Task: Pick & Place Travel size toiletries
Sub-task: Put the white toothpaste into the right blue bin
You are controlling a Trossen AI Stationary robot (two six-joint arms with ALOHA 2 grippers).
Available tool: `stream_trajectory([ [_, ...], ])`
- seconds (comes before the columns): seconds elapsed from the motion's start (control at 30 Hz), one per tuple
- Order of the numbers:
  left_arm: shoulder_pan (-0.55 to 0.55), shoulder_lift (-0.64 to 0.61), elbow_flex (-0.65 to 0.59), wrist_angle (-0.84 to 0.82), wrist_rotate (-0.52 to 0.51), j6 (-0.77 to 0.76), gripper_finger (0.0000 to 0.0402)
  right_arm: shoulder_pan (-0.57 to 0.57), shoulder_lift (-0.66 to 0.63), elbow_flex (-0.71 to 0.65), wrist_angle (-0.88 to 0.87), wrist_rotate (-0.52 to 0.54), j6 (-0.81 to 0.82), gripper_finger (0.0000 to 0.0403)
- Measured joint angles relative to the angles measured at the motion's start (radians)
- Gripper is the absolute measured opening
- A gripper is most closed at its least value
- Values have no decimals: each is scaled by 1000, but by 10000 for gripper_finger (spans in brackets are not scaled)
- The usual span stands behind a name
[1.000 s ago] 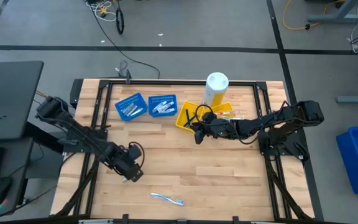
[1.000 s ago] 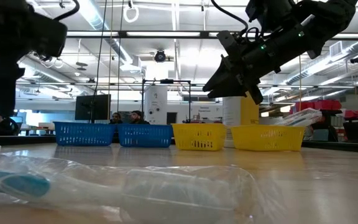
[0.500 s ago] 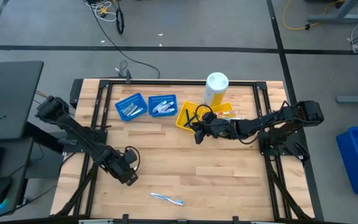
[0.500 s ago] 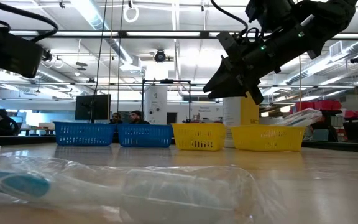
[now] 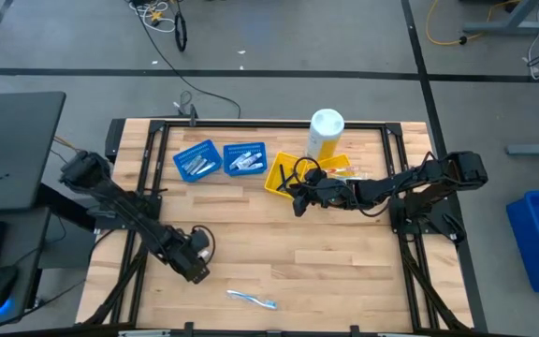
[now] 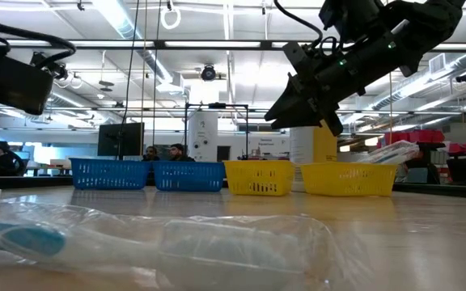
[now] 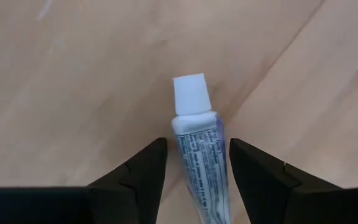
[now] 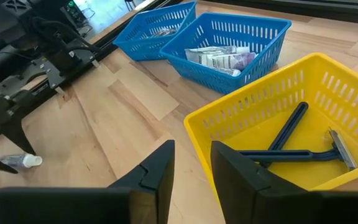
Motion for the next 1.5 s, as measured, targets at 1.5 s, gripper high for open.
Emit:
stream_trajectory([
  [1.5,666,27,2,784,-461,1142,69,-18,0,0,-8,0,1,102],
])
